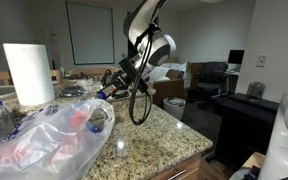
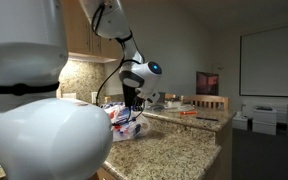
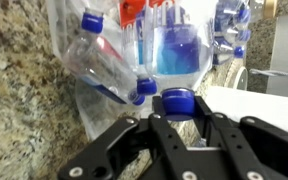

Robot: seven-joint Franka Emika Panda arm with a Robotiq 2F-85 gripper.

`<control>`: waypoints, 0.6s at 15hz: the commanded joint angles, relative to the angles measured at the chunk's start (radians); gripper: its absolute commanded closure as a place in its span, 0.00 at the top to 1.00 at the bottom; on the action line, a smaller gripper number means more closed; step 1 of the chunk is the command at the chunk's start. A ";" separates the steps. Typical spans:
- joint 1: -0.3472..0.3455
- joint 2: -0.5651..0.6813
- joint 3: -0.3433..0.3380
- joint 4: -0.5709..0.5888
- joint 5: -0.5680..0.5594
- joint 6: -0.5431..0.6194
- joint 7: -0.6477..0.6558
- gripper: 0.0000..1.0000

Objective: Put the water bottles on the counter in the plastic bag

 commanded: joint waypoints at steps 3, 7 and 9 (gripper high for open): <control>0.023 0.084 0.065 0.027 0.050 -0.017 -0.016 0.12; 0.039 0.186 0.095 0.102 0.046 -0.061 -0.033 0.12; 0.048 0.232 0.104 0.150 0.046 -0.097 -0.040 0.12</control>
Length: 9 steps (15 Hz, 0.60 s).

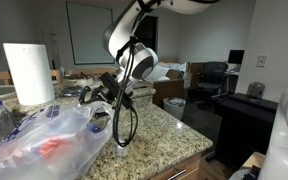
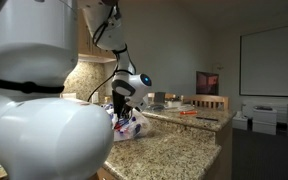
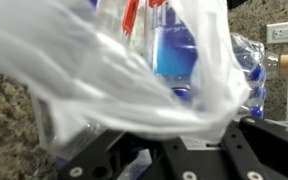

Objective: Put the water bottles on the counter in the plastic bag

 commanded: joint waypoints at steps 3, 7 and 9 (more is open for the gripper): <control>0.030 0.131 0.014 0.136 -0.008 -0.086 -0.018 0.12; 0.037 0.163 0.009 0.173 -0.016 -0.115 -0.011 0.65; 0.034 0.154 0.004 0.169 -0.009 -0.103 -0.013 0.78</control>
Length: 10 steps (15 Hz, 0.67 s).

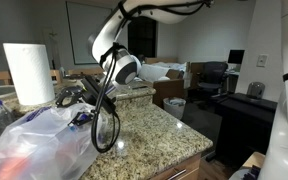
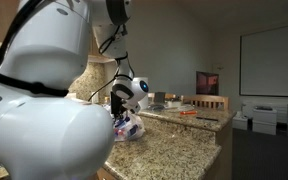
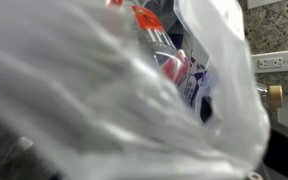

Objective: Put the water bottles on the counter in the plastic bag

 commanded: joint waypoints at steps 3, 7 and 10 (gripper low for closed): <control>-0.007 -0.039 -0.024 -0.017 0.018 0.006 -0.022 0.96; -0.023 -0.128 -0.058 -0.070 0.012 0.052 -0.018 1.00; -0.041 -0.234 -0.094 -0.138 -0.182 0.071 0.115 1.00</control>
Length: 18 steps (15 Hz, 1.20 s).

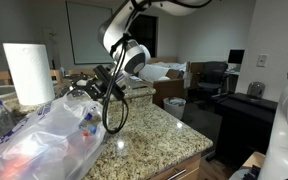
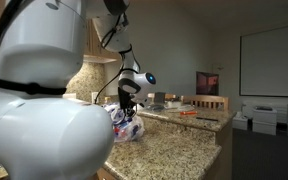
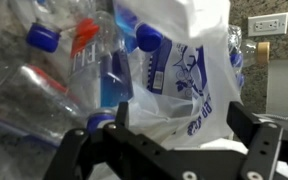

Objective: Put the water bottles on the counter in the plastic bag

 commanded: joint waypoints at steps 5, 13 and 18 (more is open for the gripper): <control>-0.093 -0.333 -0.052 -0.241 -0.601 -0.015 0.393 1.00; -0.254 -0.557 -0.013 -0.122 -1.259 -0.618 0.666 1.00; -0.237 -0.571 -0.012 0.013 -1.436 -0.833 0.597 1.00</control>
